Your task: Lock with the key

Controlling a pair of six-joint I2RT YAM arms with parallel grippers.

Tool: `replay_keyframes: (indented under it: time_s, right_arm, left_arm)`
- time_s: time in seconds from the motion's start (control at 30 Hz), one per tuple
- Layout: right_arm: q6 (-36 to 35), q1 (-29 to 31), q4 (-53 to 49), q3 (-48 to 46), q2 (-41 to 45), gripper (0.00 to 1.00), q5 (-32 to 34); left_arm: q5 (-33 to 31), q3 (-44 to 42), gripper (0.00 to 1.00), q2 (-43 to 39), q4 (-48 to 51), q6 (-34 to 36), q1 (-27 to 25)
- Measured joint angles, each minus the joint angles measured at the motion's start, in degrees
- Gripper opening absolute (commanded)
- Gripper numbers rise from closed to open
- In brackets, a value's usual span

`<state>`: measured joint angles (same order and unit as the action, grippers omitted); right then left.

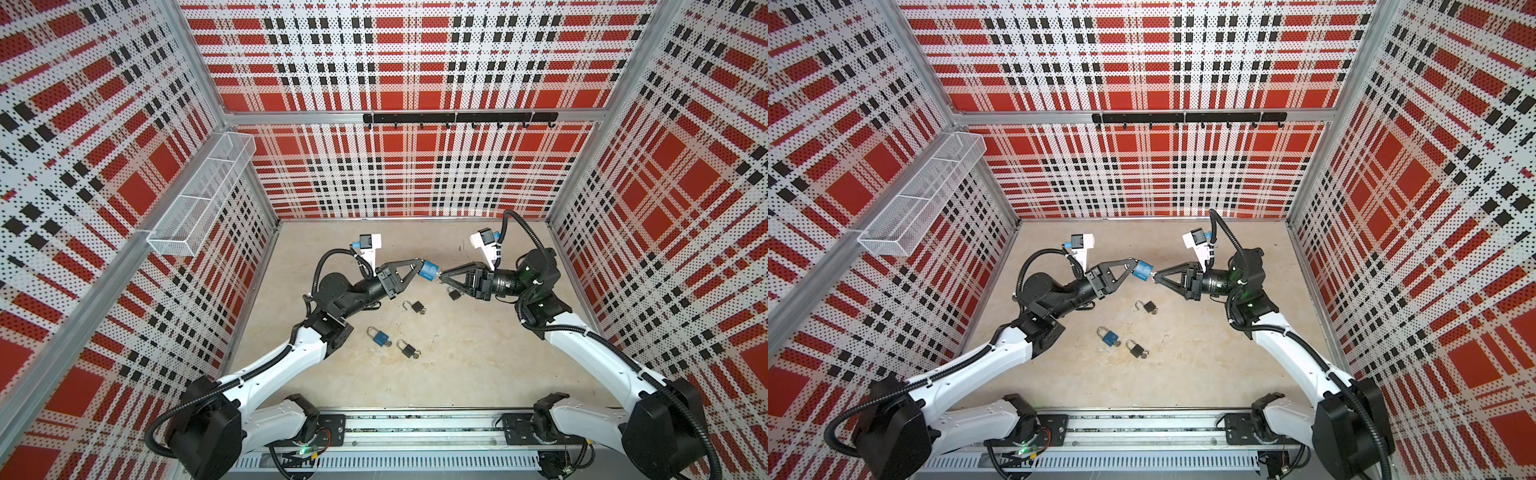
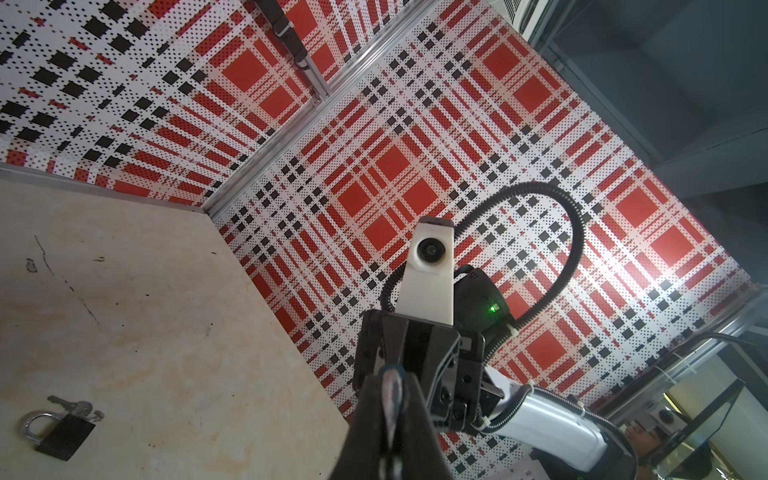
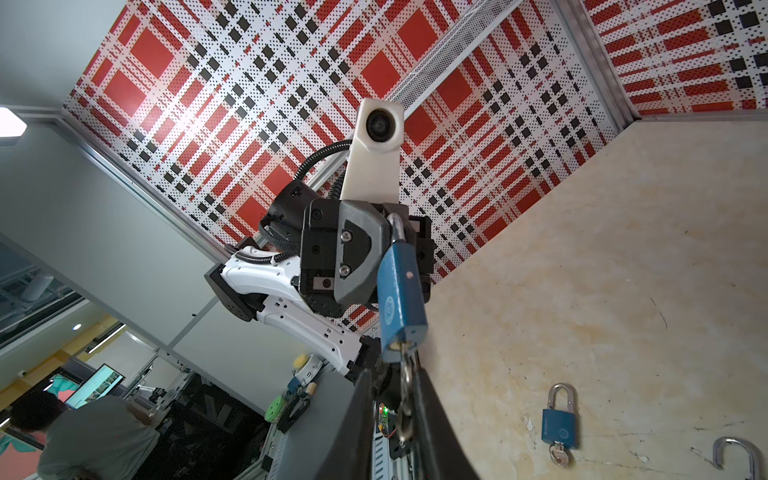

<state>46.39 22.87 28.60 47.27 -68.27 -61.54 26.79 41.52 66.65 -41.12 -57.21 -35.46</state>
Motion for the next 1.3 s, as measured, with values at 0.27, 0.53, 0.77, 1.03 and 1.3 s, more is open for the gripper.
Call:
replay_keyframes:
  time_s: [0.27,0.53,0.77,1.03,1.3]
  right_arm:
    - [0.13,0.04,-0.02,0.48,-0.81,0.16,0.00]
    - [0.22,0.26,0.22,0.96,-1.99,0.06,0.07]
    - [0.46,0.20,0.44,0.98,-2.27,0.00,0.22]
    - [0.37,0.33,0.46,0.98,-2.27,0.00,0.92]
    - [0.33,0.31,0.42,0.70,-1.99,0.00,1.16]
  left_arm:
    - [-0.02,0.00,0.00,0.39,-0.02,-0.02,-0.17]
    - [0.02,0.00,0.00,0.87,-0.37,-0.07,-0.35]
    - [-0.11,0.00,0.00,0.92,-0.39,-0.07,-0.28]
    - [0.79,0.00,0.00,0.59,-0.13,-0.55,1.22]
    - [1.29,0.00,0.00,-1.29,-0.72,-2.45,6.47]
